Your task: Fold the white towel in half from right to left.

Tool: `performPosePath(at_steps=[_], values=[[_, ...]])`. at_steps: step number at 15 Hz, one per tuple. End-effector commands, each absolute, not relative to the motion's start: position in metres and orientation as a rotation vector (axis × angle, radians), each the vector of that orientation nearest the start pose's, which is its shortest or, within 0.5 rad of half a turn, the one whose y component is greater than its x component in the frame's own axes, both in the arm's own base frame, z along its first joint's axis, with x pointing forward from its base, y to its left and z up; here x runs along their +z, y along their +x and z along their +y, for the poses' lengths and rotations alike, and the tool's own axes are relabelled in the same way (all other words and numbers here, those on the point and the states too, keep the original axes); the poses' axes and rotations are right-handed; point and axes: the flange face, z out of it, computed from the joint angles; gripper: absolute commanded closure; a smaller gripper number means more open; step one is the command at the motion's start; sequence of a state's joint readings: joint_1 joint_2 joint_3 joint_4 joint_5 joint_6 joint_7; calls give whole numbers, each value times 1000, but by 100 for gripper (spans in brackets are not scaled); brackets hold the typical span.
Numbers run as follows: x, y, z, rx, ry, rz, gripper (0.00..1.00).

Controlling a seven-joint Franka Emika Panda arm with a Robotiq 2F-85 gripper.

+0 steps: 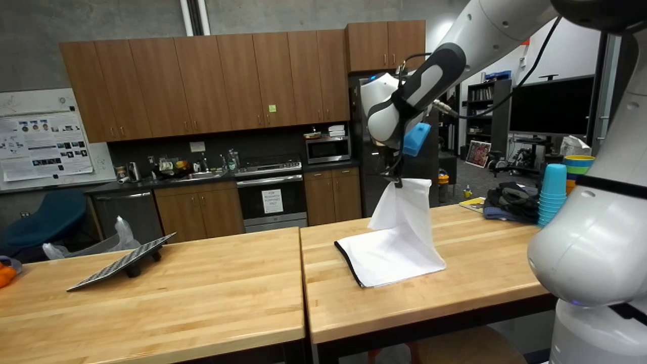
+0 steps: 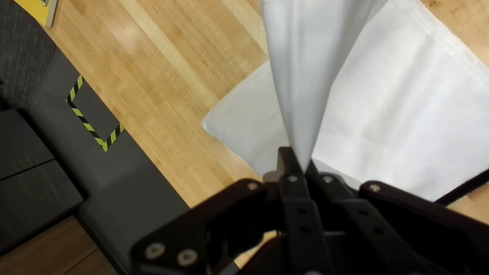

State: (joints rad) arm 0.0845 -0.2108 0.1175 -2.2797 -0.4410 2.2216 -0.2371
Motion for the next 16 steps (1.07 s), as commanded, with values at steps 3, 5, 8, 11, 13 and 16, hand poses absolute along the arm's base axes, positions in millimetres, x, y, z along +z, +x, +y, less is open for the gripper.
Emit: performPosePath(at_steps=[3, 5, 8, 11, 13, 16], values=[[453, 494, 117, -214, -3329, -1182, 99], [446, 496, 127, -187, -3320, -1201, 99], [437, 505, 140, -152, -3313, -1221, 99], [426, 515, 154, -124, -3301, -1247, 99], [418, 520, 164, -103, -3300, -1266, 99], [407, 525, 182, -72, -3285, -1313, 99]])
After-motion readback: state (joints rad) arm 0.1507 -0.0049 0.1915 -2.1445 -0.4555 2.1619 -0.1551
